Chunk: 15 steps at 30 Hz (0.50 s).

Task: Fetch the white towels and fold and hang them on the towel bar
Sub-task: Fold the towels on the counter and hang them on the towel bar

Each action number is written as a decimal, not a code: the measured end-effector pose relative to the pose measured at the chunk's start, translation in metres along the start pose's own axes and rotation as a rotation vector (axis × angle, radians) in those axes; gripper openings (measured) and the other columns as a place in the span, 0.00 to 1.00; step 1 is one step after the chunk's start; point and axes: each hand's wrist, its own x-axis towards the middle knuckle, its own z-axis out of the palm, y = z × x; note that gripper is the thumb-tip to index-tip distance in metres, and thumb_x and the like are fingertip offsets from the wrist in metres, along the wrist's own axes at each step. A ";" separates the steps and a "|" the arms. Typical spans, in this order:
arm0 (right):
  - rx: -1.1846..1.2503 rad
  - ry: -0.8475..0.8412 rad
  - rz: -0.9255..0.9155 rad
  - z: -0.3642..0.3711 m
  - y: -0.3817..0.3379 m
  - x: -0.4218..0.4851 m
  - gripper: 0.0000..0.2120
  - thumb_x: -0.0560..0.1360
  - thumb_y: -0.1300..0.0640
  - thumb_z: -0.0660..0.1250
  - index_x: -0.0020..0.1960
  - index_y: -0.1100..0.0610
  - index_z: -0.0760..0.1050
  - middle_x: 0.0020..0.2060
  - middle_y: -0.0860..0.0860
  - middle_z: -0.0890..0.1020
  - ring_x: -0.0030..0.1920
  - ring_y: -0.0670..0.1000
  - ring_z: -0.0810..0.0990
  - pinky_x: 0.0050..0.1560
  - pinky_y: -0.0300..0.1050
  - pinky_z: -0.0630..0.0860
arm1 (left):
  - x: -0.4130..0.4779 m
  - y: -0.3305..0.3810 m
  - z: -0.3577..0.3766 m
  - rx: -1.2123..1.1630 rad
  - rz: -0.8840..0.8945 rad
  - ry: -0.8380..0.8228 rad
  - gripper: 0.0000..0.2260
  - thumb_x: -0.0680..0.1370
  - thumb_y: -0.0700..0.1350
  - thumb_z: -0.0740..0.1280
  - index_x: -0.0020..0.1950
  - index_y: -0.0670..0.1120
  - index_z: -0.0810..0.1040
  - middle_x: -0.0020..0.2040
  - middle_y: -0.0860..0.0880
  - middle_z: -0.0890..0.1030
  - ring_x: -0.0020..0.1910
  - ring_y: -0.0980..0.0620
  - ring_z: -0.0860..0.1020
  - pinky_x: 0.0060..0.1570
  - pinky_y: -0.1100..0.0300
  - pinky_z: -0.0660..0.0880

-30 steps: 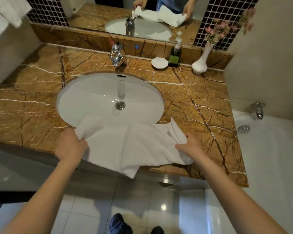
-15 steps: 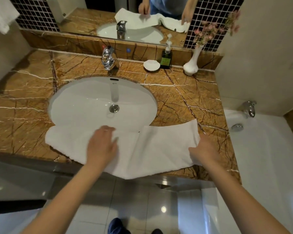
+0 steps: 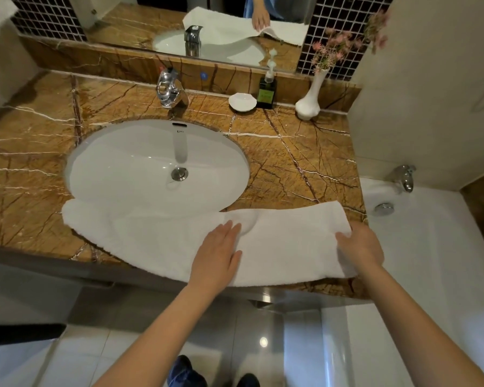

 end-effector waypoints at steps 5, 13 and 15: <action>0.048 -0.068 0.078 0.007 0.015 -0.004 0.13 0.76 0.58 0.62 0.60 0.58 0.76 0.56 0.59 0.79 0.57 0.62 0.76 0.53 0.52 0.72 | 0.010 0.026 0.006 0.126 -0.117 -0.060 0.24 0.80 0.49 0.55 0.76 0.48 0.58 0.77 0.46 0.57 0.75 0.44 0.57 0.73 0.47 0.56; -0.196 0.091 -0.441 0.029 -0.014 -0.030 0.25 0.78 0.49 0.62 0.72 0.55 0.64 0.71 0.57 0.66 0.71 0.57 0.64 0.69 0.53 0.65 | 0.012 0.046 0.020 0.218 -0.209 -0.177 0.36 0.72 0.67 0.35 0.78 0.54 0.40 0.78 0.47 0.39 0.77 0.42 0.40 0.72 0.40 0.43; -0.251 -0.118 -0.533 0.050 -0.016 -0.041 0.27 0.80 0.43 0.52 0.77 0.49 0.55 0.77 0.54 0.56 0.77 0.56 0.53 0.74 0.55 0.54 | 0.013 0.054 0.022 0.222 -0.265 -0.186 0.37 0.71 0.68 0.33 0.78 0.54 0.40 0.78 0.47 0.39 0.77 0.42 0.40 0.72 0.39 0.42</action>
